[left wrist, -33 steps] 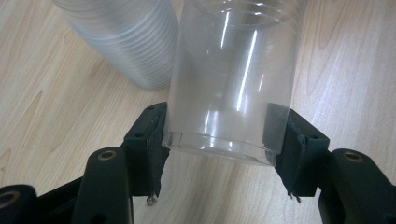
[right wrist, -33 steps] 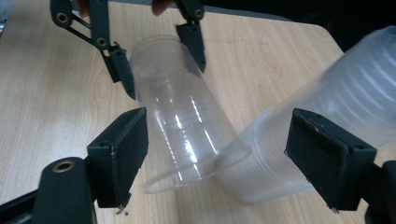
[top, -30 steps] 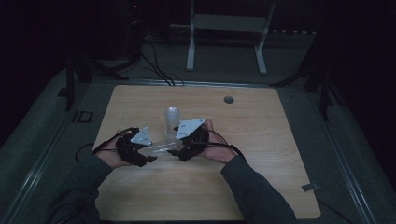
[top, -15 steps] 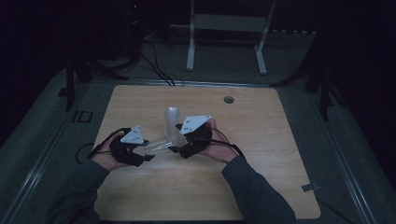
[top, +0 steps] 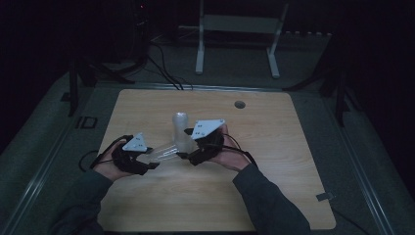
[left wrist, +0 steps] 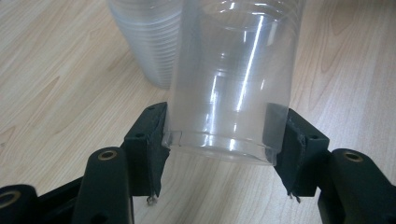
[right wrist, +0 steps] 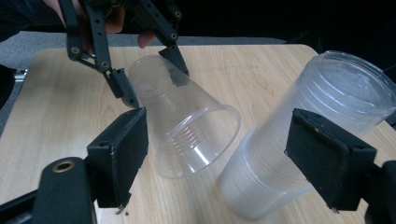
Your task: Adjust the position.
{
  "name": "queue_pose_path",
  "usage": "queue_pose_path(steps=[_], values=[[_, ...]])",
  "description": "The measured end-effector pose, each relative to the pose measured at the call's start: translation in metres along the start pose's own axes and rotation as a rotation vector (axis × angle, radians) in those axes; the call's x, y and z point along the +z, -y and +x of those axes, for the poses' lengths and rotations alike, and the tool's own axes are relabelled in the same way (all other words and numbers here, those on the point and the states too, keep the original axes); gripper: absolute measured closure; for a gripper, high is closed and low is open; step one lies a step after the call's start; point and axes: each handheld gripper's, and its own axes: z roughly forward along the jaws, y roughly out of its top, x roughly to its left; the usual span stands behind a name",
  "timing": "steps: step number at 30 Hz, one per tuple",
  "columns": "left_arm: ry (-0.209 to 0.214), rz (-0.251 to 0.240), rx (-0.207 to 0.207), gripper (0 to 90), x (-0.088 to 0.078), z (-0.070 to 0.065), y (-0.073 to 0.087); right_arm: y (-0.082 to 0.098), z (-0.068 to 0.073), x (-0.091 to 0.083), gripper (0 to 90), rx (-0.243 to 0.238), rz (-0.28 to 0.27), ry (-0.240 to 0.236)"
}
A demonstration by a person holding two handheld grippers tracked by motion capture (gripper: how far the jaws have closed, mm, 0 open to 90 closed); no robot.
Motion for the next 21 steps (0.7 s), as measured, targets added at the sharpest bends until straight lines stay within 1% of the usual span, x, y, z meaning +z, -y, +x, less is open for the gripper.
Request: queue_pose_path(steps=[4,7,10,15,17,21], values=[[-0.007,-0.012,-0.006,42.0,-0.003,0.001,0.001,0.000,0.001,0.000,20.6,0.000,0.001,-0.004],[-0.018,-0.035,-0.021,42.0,-0.005,0.002,0.002,0.001,0.001,0.001,20.4,0.000,0.003,-0.006],[-0.028,-0.050,-0.024,42.1,-0.007,0.002,0.003,0.002,0.001,0.001,20.3,0.006,-0.001,-0.015],[-0.037,-0.082,-0.042,42.1,-0.011,0.003,0.005,0.004,0.002,0.001,20.3,0.015,0.001,-0.021],[-0.037,-0.104,-0.052,42.0,-0.014,0.003,0.006,0.004,0.002,0.001,20.2,0.021,0.000,-0.023],[-0.055,-0.142,-0.066,42.1,-0.016,0.002,0.008,0.005,0.001,0.001,20.2,0.029,-0.008,-0.028]])
